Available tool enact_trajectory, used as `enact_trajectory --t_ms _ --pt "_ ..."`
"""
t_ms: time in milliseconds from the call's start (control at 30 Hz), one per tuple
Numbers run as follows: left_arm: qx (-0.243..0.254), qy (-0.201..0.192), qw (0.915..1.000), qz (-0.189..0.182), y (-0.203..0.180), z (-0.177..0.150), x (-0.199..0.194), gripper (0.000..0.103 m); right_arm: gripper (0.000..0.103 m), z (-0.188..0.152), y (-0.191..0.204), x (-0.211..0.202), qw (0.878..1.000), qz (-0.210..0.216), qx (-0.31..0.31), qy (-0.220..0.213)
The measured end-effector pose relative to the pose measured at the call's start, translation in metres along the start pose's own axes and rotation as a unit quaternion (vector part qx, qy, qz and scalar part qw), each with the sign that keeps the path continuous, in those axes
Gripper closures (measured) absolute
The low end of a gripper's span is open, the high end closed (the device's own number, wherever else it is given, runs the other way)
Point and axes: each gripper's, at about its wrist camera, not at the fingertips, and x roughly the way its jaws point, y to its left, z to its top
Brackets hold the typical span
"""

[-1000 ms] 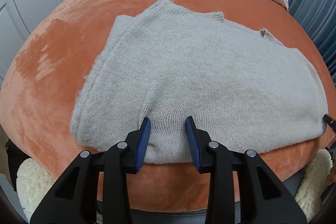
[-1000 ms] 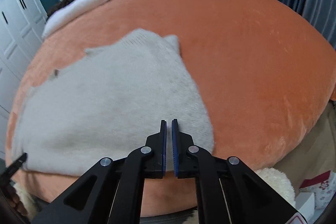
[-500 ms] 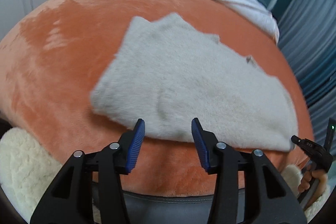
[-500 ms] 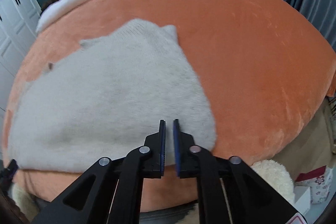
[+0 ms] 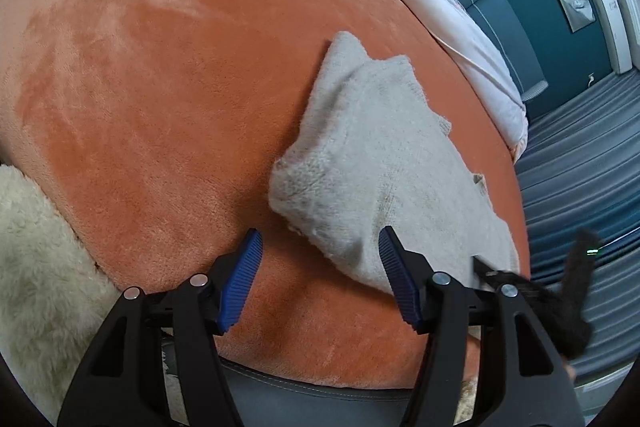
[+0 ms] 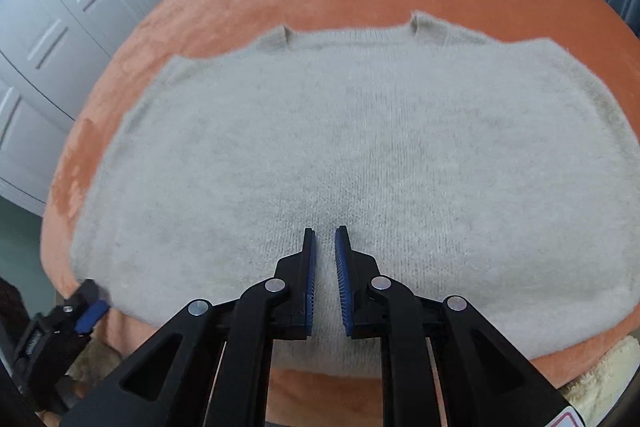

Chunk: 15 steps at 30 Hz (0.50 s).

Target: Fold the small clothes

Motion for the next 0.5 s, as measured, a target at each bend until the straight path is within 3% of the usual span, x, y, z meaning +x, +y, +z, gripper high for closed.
enact_trajectory --t_ms 167,300,333,433,500 --pt "-0.022 -0.009 0.9992 -0.032 -0.001 0.008 0.004 0.031 0.092 -0.004 0.006 0.004 1.000 -0.017 -0.014 -0.011" --pt "-0.049 -0.012 0.9980 -0.038 -0.003 0.018 0.020 0.030 0.092 -0.004 0.008 0.007 1.000 -0.014 -0.023 -0.012" --pt "-0.056 -0.015 0.9974 -0.042 -0.003 0.021 0.023 0.033 0.092 -0.005 0.005 0.006 1.000 -0.011 -0.021 -0.013" --pt "-0.063 0.008 0.9969 -0.047 -0.003 0.031 0.031 0.079 0.092 -0.004 0.003 0.009 1.000 -0.004 -0.016 -0.017" --pt "-0.067 0.004 0.9959 -0.061 -0.008 0.036 0.024 0.084 0.092 -0.006 0.003 0.008 1.000 -0.002 -0.016 -0.021"
